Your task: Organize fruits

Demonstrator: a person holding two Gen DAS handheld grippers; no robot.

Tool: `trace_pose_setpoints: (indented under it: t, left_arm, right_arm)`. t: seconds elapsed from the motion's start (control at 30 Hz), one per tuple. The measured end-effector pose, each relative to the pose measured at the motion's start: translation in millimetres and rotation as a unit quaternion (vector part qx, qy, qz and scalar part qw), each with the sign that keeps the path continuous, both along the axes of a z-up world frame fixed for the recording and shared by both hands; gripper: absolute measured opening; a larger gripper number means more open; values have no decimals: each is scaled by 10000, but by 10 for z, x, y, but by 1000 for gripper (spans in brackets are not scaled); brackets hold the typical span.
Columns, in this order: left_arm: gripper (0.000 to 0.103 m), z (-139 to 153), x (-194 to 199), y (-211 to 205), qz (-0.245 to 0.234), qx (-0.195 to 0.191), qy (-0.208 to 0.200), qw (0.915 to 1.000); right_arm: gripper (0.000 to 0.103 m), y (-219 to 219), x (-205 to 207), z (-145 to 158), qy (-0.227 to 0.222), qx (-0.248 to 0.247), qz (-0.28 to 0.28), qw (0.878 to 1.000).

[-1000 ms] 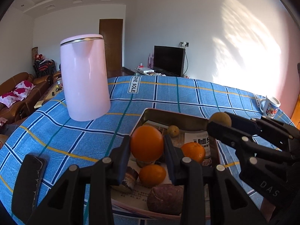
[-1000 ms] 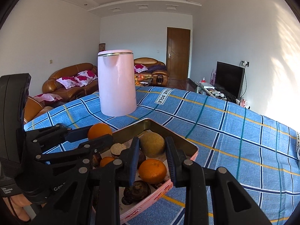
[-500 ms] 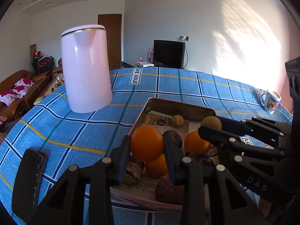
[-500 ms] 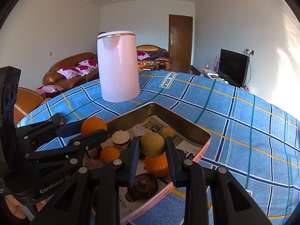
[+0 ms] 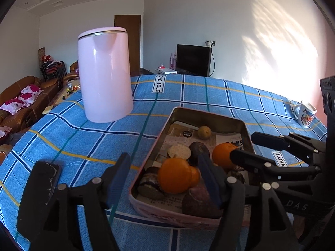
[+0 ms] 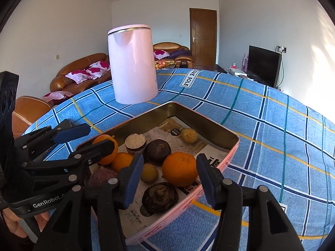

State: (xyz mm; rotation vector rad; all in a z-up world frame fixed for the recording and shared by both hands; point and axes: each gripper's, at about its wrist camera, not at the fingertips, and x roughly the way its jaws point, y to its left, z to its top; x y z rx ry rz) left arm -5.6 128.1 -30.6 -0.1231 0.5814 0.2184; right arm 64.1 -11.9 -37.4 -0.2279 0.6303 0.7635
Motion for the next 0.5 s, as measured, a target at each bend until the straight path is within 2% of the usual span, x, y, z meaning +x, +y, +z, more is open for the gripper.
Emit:
trace_pose_setpoints:
  t: [0.1, 0.5]
  left_arm:
    - [90, 83, -68, -22, 56, 17, -168, 9998]
    - [95, 286, -163, -186, 36, 45, -498, 9987]
  right_arm:
    - [63, -148, -44, 76, -92, 112, -111, 9998]
    - [70, -680, -193, 313, -484, 393, -597, 9963]
